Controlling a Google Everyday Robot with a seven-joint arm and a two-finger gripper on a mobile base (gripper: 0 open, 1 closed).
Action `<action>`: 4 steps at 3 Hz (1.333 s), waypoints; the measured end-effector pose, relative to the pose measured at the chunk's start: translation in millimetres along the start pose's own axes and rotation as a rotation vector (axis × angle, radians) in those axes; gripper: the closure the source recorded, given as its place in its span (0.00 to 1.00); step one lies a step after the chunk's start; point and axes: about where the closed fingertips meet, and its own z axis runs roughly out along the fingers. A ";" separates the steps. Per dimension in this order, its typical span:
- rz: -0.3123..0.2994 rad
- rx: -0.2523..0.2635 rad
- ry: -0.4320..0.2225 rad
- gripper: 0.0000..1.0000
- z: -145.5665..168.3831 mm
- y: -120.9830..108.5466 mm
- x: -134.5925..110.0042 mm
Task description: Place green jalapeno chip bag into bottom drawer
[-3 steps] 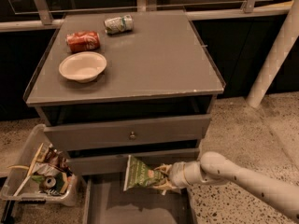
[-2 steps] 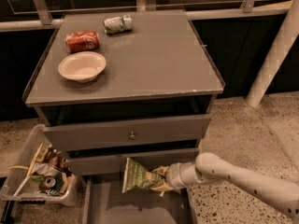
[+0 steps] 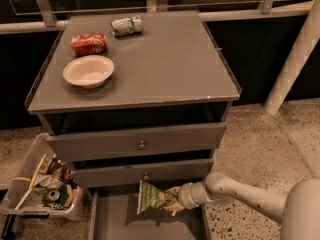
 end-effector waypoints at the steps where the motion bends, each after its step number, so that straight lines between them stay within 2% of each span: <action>1: 0.046 0.020 0.034 1.00 19.6 -7.4 36.2; 2: 0.099 0.056 0.055 1.00 33.8 -15.0 62.7; 3: 0.135 0.089 0.071 1.00 52.4 -13.9 69.0; 4: 0.099 0.106 0.053 1.00 71.5 -4.4 65.5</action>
Offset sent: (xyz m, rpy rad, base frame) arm 0.0189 -0.0312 -0.1073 -0.0829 0.0711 -0.1987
